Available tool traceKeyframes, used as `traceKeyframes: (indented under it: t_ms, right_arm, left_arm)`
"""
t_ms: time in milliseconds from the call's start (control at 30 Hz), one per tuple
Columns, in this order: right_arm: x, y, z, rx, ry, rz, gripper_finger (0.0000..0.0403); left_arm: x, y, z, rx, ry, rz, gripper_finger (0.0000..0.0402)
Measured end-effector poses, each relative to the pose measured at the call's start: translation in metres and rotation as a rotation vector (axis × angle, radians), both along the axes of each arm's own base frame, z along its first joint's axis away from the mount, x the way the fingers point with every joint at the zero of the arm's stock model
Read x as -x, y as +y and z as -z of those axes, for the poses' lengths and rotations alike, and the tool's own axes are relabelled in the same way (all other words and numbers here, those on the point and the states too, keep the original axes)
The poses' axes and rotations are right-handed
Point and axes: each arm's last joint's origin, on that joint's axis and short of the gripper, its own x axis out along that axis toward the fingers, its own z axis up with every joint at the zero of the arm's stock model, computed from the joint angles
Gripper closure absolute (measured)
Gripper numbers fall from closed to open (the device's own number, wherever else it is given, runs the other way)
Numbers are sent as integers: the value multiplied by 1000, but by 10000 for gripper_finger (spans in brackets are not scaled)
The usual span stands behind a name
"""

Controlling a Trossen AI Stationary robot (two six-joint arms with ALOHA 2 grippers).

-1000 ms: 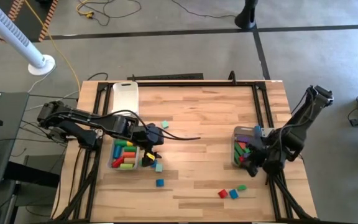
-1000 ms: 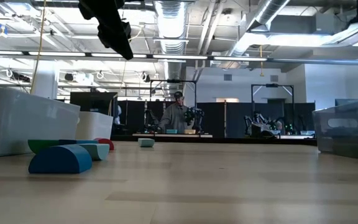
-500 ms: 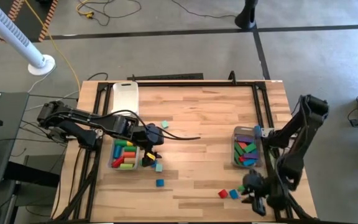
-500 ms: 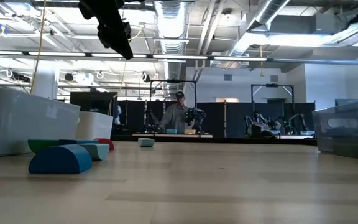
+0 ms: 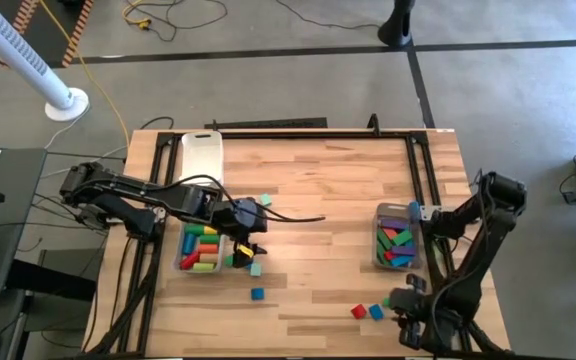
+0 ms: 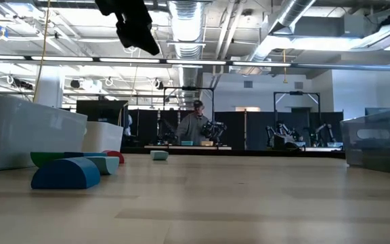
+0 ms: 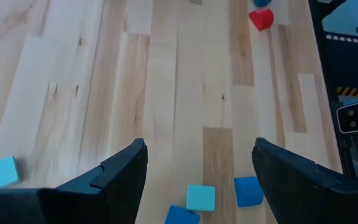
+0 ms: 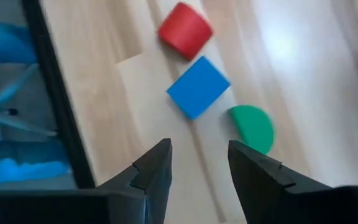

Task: Sort blocks by size
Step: Put the dark green semicircular block into the white bin

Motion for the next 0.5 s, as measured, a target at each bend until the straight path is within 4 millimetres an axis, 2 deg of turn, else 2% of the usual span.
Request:
traceKeyframes:
  t_ms: [267, 500]
  right_arm:
    - [-4, -4, 2, 98, 33, -34, 214]
    - [-4, -5, 7, 144, 53, -53, 177]
  left_arm:
    - [0, 0, 0, 1, 7, -2, 127]
    - [0, 0, 0, 4, 6, -6, 127]
